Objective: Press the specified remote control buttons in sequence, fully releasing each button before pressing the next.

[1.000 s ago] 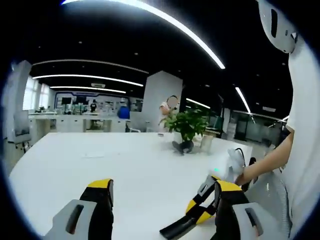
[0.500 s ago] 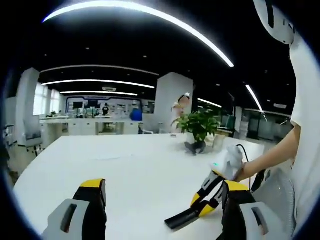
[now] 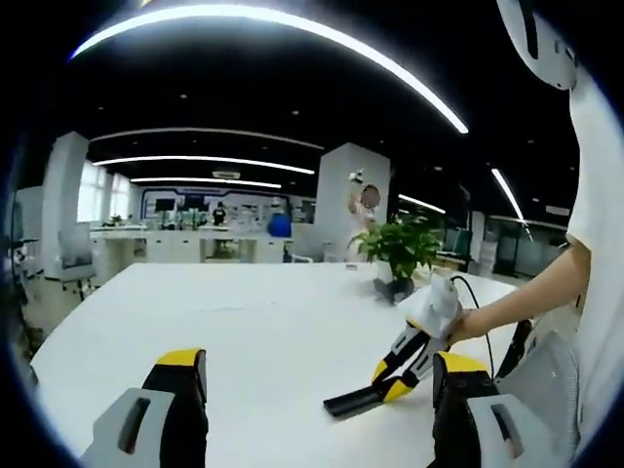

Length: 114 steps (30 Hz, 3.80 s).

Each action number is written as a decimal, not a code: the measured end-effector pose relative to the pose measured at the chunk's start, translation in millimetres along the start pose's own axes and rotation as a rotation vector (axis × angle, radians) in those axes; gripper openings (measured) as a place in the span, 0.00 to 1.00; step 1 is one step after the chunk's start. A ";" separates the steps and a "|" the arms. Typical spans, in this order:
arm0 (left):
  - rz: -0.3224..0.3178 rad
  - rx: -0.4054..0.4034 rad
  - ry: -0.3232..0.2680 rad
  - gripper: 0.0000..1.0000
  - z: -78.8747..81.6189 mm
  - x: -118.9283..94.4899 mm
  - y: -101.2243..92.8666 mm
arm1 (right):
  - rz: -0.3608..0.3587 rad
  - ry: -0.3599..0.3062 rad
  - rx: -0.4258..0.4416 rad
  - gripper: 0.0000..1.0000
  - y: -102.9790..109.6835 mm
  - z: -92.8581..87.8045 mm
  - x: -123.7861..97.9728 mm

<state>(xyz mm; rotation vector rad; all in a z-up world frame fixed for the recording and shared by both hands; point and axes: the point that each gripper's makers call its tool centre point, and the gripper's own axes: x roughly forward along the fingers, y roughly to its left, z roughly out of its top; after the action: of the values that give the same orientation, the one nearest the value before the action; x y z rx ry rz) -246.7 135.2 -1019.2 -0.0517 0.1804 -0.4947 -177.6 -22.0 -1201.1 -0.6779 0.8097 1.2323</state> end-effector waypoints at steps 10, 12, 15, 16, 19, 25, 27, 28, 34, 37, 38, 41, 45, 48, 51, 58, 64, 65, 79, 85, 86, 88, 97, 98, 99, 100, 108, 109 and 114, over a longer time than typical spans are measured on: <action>0.014 0.005 0.009 0.99 -2.1 -3.2 2.4 | -0.006 0.009 0.014 0.22 -26.9 0.3 -0.9; 0.009 -0.005 0.006 0.99 -1.5 -3.5 1.8 | -0.007 0.009 0.023 0.22 -36.0 -0.7 -1.0; 0.008 -0.018 0.006 0.99 -0.9 -4.4 2.5 | -0.001 0.008 0.027 0.22 -44.9 -0.2 -0.3; 0.011 -0.018 0.004 0.99 0.0 -5.3 3.1 | 0.000 0.010 0.029 0.22 -47.7 -0.3 0.0; 0.019 -0.023 0.005 0.99 0.8 -7.6 4.0 | 0.000 0.014 0.024 0.22 -55.0 -1.1 0.3; 0.038 -0.041 0.003 0.99 0.3 -12.6 5.7 | 0.011 0.028 0.007 0.22 -63.9 2.5 -1.5; 0.039 -0.042 0.004 0.99 0.2 -13.3 5.7 | 0.014 0.033 0.000 0.22 -63.5 5.3 -3.0; 0.042 -0.042 0.006 0.99 0.2 -13.8 6.0 | 0.016 0.033 0.000 0.22 -66.2 5.9 -3.3; 0.046 -0.045 0.007 0.99 1.7 -16.5 6.4 | 0.024 0.042 -0.002 0.22 -74.8 10.9 -4.1; 0.050 -0.048 0.007 0.99 2.7 -20.1 5.7 | 0.022 0.052 -0.009 0.22 -81.2 10.1 -3.0; 0.051 -0.051 0.006 0.99 2.9 -20.5 5.7 | 0.023 0.053 -0.008 0.22 -84.6 9.6 -2.5; 0.052 -0.052 0.009 0.99 2.9 -20.6 6.3 | 0.023 0.057 -0.009 0.22 -92.3 9.3 -1.5; 0.052 -0.041 0.009 0.99 5.2 -18.4 6.1 | 0.017 0.051 0.003 0.22 -104.2 9.2 0.8; 0.046 -0.035 0.009 0.99 5.8 -17.1 4.2 | 0.012 0.039 0.013 0.22 -110.4 9.5 2.1; 0.040 -0.036 0.010 0.99 5.3 -15.7 2.8 | 0.002 0.030 0.020 0.22 -110.2 9.7 2.5; 0.044 -0.058 -0.010 0.99 6.8 -14.6 4.5 | -0.091 -0.112 0.225 0.31 -107.6 16.7 0.9; 0.055 -0.061 0.012 0.99 -1.6 -16.6 7.5 | -0.195 -0.281 0.475 0.55 -118.2 14.6 -2.9; 0.057 -0.063 0.011 0.99 -2.0 -16.8 7.8 | -0.215 -0.309 0.502 0.58 -120.3 14.0 -5.1; 0.069 -0.084 0.004 0.99 -9.9 -20.6 8.3 | -0.416 -0.487 0.623 0.89 -94.6 -0.2 -62.9; 0.061 -0.090 0.006 0.99 -15.2 -25.6 0.6 | -0.478 -0.540 0.626 0.93 -58.7 0.4 -96.2; 0.056 -0.090 0.007 0.99 -15.9 -26.2 -1.4 | -0.489 -0.570 0.640 0.94 -52.8 2.1 -103.6; 0.039 -0.092 0.006 0.99 -17.3 -25.6 -5.3 | -0.512 -0.607 0.657 0.96 -43.3 3.2 -114.8; 0.006 -0.061 0.014 0.99 -16.6 -25.7 -13.6 | -0.582 -0.641 0.633 0.99 -9.7 -0.4 -152.6; 0.006 -0.060 0.010 0.99 -15.3 -25.8 -14.1 | -0.597 -0.639 0.624 0.99 -6.1 -1.8 -158.7; 0.005 -0.059 0.009 0.99 -14.9 -25.8 -14.1 | -0.606 -0.641 0.618 0.99 -3.8 -2.4 -162.4; 0.004 -0.056 0.010 0.99 -15.4 -26.0 -13.3 | -0.612 -0.641 0.618 0.99 0.2 -3.6 -167.3; 0.015 -0.034 -0.003 0.99 -19.9 -32.2 9.8 | -0.677 -0.664 0.639 0.99 20.1 -12.1 -198.4; 0.017 -0.032 -0.003 0.99 -20.2 -32.7 12.0 | -0.700 -0.684 0.634 0.99 22.5 -10.9 -206.6; 0.041 -0.074 -0.050 0.99 -7.9 -35.5 16.8 | -0.743 -0.696 0.636 0.99 29.1 -14.1 -224.8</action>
<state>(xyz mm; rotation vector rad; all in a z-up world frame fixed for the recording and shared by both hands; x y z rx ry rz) -271.0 166.8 -1022.8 -0.1323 0.1504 -0.4449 -237.9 -148.5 -1022.4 0.0197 0.2669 0.4136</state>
